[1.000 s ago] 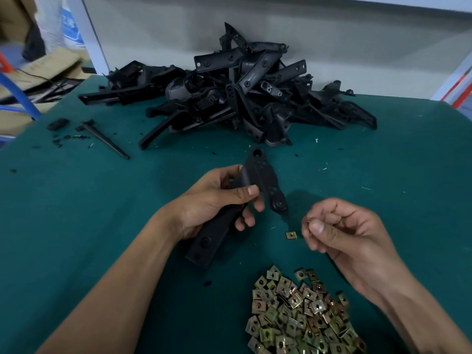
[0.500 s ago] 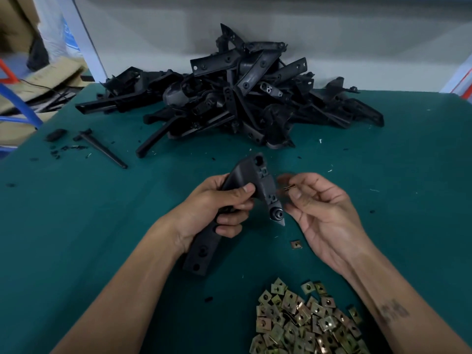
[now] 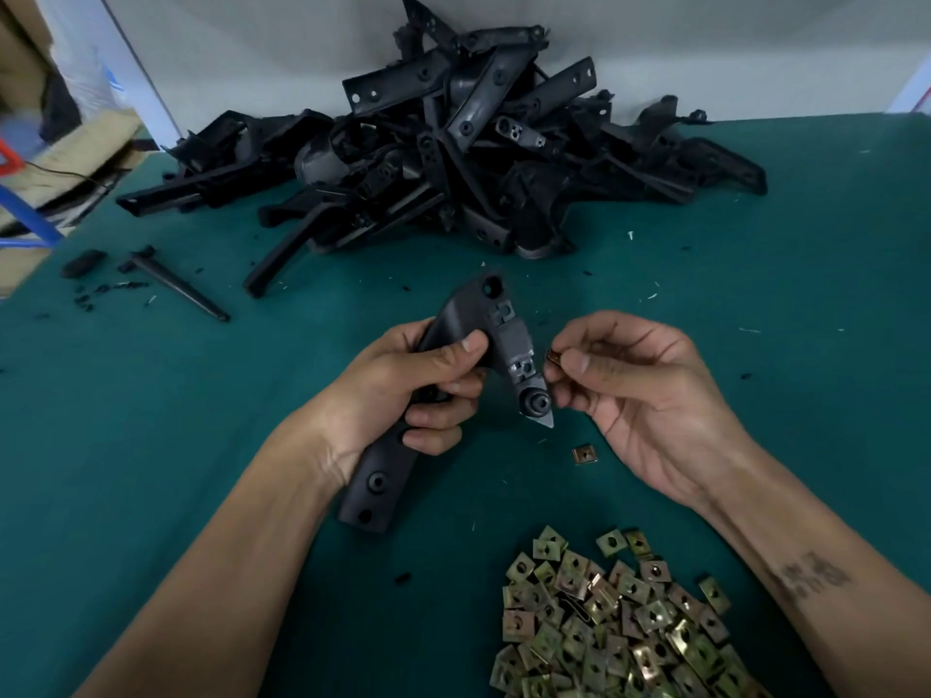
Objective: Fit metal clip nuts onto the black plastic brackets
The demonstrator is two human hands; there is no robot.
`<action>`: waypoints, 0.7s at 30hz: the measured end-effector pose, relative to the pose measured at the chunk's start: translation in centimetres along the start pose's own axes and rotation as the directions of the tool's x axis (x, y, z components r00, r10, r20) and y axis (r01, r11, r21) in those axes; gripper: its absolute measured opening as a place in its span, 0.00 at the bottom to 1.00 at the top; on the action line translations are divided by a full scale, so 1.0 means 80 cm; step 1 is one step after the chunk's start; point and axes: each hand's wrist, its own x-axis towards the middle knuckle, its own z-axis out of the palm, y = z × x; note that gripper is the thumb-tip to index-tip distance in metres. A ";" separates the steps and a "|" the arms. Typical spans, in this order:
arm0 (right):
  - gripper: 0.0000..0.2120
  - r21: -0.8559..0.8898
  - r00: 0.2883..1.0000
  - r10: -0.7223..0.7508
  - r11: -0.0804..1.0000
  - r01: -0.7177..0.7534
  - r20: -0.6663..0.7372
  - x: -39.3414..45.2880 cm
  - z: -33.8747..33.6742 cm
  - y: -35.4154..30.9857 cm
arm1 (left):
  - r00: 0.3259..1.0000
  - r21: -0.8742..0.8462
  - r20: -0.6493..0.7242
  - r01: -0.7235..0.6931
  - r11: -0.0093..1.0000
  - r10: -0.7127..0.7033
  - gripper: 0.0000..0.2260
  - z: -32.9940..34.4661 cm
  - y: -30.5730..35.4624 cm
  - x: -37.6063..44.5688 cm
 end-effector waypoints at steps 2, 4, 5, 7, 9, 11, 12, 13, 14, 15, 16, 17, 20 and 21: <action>0.08 0.004 1.000 -0.012 1.000 0.012 -0.022 0.000 0.002 0.001 | 1.000 -0.006 -0.001 0.000 1.000 0.000 0.12 0.000 0.000 0.000; 0.09 0.014 0.999 -0.023 1.000 0.023 -0.038 0.001 0.004 0.000 | 1.000 -0.001 -0.002 0.002 1.000 -0.002 0.12 0.001 0.000 0.001; 0.08 0.016 0.999 -0.025 1.000 0.025 -0.040 0.000 0.004 0.000 | 1.000 -0.002 -0.003 0.003 1.000 -0.003 0.12 0.001 0.000 0.001; 0.08 0.019 0.999 -0.025 0.999 0.025 -0.038 -0.001 0.005 0.000 | 1.000 -0.010 -0.002 0.005 1.000 -0.005 0.12 0.001 -0.001 0.001; 0.08 0.021 0.999 -0.020 1.000 0.020 -0.035 -0.002 0.006 -0.001 | 1.000 -0.007 -0.001 0.006 1.000 -0.006 0.12 0.001 -0.001 0.002; 0.08 0.020 0.999 -0.018 1.000 0.019 -0.044 -0.002 0.005 -0.002 | 1.000 0.004 0.002 0.009 1.000 -0.009 0.12 0.000 -0.001 0.003; 0.08 0.020 0.998 -0.020 1.000 0.021 -0.052 -0.002 0.005 -0.002 | 1.000 0.005 0.005 0.010 1.000 -0.010 0.13 0.000 -0.001 0.003; 0.07 0.021 0.998 -0.023 0.999 0.025 -0.060 -0.002 0.005 -0.003 | 1.000 0.003 0.011 0.010 1.000 -0.010 0.13 0.000 -0.001 0.003; 0.07 0.022 0.997 -0.026 0.999 0.028 -0.066 -0.002 0.005 -0.003 | 1.000 0.001 0.015 0.008 1.000 -0.008 0.14 0.000 -0.001 0.003; 0.07 0.020 0.997 -0.026 0.999 0.028 -0.070 -0.003 0.005 -0.004 | 1.000 0.000 0.016 0.007 1.000 -0.007 0.14 0.000 -0.001 0.003; 0.07 0.017 0.997 -0.024 1.000 0.025 -0.069 -0.004 0.006 -0.004 | 1.000 0.001 0.015 0.006 1.000 -0.006 0.13 0.000 -0.001 0.004; 0.07 0.018 0.998 -0.020 1.000 0.021 -0.063 -0.005 0.006 -0.004 | 1.000 0.001 0.012 0.005 1.000 -0.005 0.13 0.000 -0.002 0.004; 0.10 0.036 0.999 -0.013 0.999 0.014 -0.040 -0.007 0.009 -0.004 | 1.000 0.003 0.009 0.002 1.000 -0.002 0.12 -0.001 -0.002 0.005; 0.10 0.034 0.999 -0.019 0.999 0.021 -0.046 -0.008 0.010 -0.004 | 1.000 0.012 0.006 0.000 1.000 0.000 0.12 -0.002 -0.003 0.005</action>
